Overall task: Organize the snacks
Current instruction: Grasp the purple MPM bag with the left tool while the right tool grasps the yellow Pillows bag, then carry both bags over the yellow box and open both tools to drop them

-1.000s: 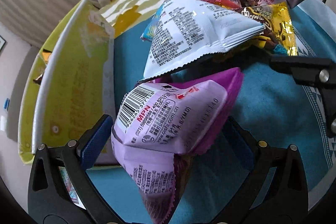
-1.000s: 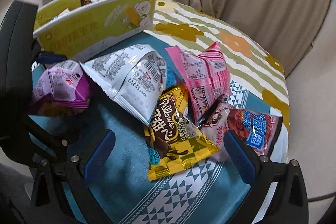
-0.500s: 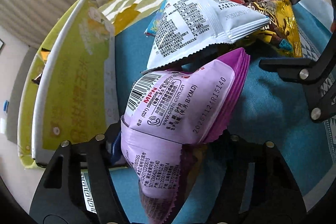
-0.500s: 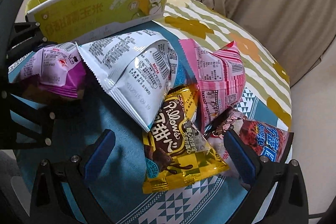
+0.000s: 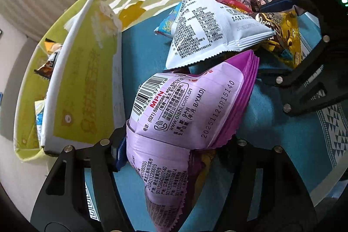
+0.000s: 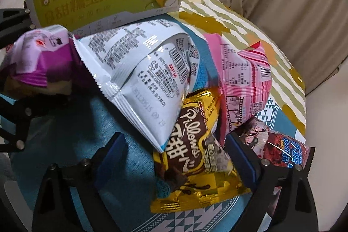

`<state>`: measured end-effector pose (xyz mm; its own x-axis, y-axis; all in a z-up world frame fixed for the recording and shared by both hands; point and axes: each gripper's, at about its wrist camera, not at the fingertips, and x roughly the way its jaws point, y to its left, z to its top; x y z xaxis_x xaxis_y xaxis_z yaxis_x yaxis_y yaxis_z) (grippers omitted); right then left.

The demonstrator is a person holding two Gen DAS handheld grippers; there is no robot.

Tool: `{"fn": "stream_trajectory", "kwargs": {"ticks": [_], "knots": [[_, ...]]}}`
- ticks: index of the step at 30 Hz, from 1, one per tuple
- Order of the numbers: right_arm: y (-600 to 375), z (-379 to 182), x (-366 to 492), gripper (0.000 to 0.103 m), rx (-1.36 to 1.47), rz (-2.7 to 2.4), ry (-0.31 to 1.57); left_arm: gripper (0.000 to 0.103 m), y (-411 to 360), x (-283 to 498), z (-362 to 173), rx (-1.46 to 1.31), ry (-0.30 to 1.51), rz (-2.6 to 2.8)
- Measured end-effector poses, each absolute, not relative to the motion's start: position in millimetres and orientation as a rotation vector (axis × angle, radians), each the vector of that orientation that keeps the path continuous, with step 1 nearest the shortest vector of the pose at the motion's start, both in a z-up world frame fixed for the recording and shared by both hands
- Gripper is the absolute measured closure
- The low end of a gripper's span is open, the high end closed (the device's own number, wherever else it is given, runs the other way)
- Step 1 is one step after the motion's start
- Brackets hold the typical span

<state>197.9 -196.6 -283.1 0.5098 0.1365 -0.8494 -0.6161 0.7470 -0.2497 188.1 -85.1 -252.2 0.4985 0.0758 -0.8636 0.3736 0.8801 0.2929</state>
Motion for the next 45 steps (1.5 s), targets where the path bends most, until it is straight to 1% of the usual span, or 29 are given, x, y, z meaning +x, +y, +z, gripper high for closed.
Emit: {"fn": "stream_trajectory", "kwargs": {"ticks": [4, 5, 6, 7, 8, 9, 12, 18, 28, 45], "knots": [[-196, -285, 199, 0.017, -0.589, 0.476, 0.939, 0.041, -84, 187, -250, 0.476, 1.044, -0.182], [-197, -286, 199, 0.022, -0.591, 0.471, 0.941, 0.041, -83, 188, -249, 0.471, 1.043, -0.180], [-197, -286, 199, 0.030, -0.594, 0.464, 0.941, 0.041, -82, 188, -248, 0.468, 1.043, -0.179], [-198, -286, 199, 0.034, -0.599, 0.454, 0.941, 0.041, -82, 188, -247, 0.466, 1.042, -0.178], [-199, -285, 199, 0.042, -0.602, 0.443, 0.943, 0.041, -83, 185, -247, 0.465, 1.040, -0.176], [-199, -284, 199, 0.047, -0.601, 0.438, 0.945, 0.041, -83, 183, -246, 0.464, 1.038, -0.174], [-203, -281, 197, 0.050, -0.580, 0.432, 0.953, 0.041, -84, 180, -243, 0.461, 1.031, -0.173], [-207, -276, 182, 0.052, -0.555, 0.412, 0.960, 0.041, -87, 167, -233, 0.469, 1.006, -0.169], [-216, -263, 148, 0.052, -0.532, 0.394, 0.959, 0.041, -85, 140, -215, 0.456, 0.970, -0.154], [-213, -228, 80, 0.053, -0.521, 0.443, 0.911, 0.041, -70, 84, -160, 0.414, 0.861, -0.078]]}}
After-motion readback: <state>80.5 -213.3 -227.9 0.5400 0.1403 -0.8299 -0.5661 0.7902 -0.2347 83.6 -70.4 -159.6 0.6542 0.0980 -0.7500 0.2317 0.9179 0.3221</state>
